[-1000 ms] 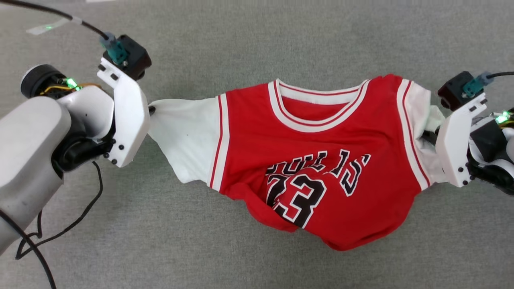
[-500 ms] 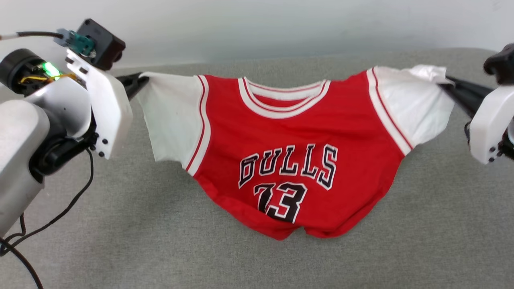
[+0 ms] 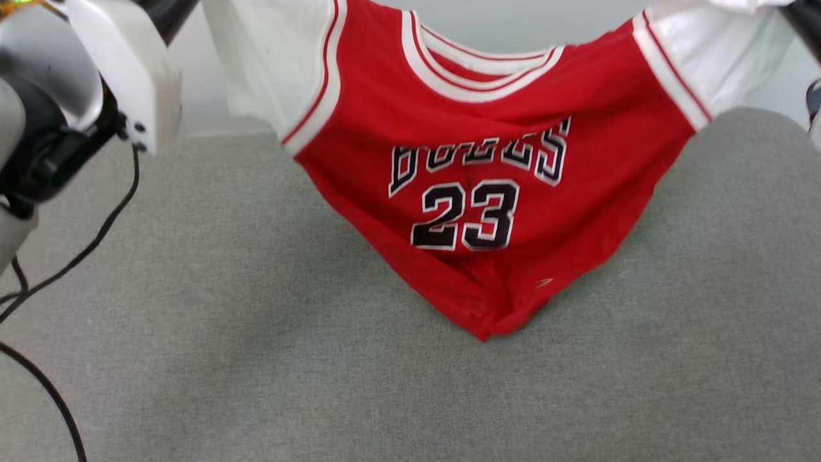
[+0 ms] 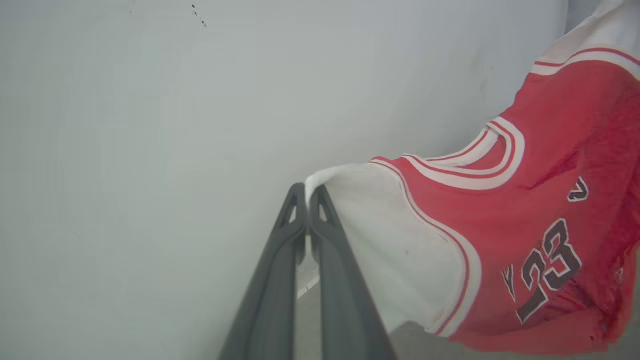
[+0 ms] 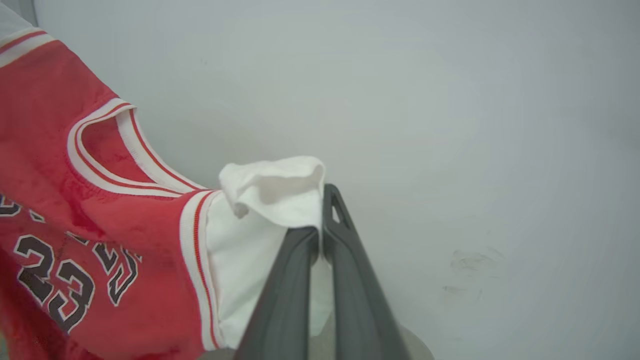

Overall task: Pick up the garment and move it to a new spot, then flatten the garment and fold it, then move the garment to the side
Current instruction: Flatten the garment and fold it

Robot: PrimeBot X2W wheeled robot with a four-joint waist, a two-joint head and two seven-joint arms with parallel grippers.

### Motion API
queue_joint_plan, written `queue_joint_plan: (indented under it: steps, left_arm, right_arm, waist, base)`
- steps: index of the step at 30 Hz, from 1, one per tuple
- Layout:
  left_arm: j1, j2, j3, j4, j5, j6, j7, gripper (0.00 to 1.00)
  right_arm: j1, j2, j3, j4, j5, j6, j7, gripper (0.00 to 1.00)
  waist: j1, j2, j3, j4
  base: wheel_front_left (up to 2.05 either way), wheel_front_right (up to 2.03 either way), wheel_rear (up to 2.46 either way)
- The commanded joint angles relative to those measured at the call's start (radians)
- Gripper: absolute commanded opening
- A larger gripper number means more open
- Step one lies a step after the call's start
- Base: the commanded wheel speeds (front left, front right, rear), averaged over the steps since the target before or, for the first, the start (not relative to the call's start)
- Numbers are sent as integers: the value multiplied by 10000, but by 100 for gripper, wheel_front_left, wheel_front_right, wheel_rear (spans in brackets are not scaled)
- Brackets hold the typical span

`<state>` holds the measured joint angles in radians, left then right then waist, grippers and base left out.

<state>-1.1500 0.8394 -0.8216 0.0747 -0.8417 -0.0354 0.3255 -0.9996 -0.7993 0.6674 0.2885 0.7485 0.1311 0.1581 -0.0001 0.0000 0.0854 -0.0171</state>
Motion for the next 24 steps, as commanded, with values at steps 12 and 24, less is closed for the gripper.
queue_joint_plan:
  steps: [12,24]
  left_arm:
    - [-2905,-1231,574,1693,861,-154,-682,0]
    - [-6237,-2063,1189,3890,1457,-518,-1728,0]
  right_arm:
    - [-3334,1393,-659,1129,-1755,-7,656,0]
    - [-7222,2540,-956,3222,-3141,-7,221,0]
  waist:
    - [1,0,2047,109]
    - [1,0,3844,308]
  base:
    - [0,0,0]
    - [0,0,0]
